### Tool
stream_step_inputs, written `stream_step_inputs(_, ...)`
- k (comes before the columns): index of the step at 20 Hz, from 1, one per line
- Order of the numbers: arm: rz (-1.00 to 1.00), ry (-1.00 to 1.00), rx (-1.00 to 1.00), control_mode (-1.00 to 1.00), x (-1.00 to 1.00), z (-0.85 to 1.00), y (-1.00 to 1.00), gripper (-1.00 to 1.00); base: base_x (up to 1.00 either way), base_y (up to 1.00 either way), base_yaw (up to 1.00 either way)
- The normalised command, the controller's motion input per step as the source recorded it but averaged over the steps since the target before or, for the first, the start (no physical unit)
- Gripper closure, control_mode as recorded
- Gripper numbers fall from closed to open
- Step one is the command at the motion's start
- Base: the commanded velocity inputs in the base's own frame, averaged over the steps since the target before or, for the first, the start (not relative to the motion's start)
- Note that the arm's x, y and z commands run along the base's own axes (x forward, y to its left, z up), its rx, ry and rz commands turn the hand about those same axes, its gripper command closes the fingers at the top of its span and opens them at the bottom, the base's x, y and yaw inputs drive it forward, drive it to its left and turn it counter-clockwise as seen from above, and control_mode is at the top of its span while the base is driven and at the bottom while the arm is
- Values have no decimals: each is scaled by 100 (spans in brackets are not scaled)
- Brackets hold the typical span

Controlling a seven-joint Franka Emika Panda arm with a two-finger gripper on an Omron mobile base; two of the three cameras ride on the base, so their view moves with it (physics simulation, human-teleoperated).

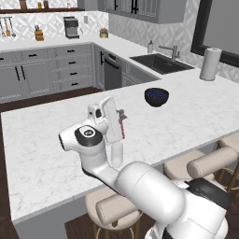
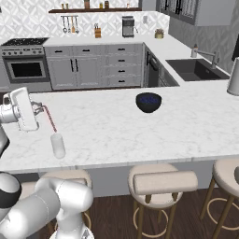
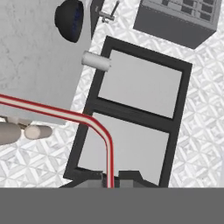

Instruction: Take a straw from the drawer in front and place it inside the glass cup on the dining counter.

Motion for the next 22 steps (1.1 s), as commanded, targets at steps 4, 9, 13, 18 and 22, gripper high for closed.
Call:
stream_step_inputs(4, -4, 0, 8, -100, -5, -13, 2, 100, 0, 0, 0)
stream_step_inputs(9, -3, 0, 3, -100, 0, -24, 1, 100, 0, 0, 0)
stream_step_inputs(13, -2, 0, 2, -100, 0, -21, 1, 100, 0, 0, 0)
stream_step_inputs(18, 0, 0, 2, -100, 12, -18, 0, 100, 0, 0, 0)
stream_step_inputs(22, 0, 0, 4, -100, 25, -11, 0, 100, 0, 0, 0)
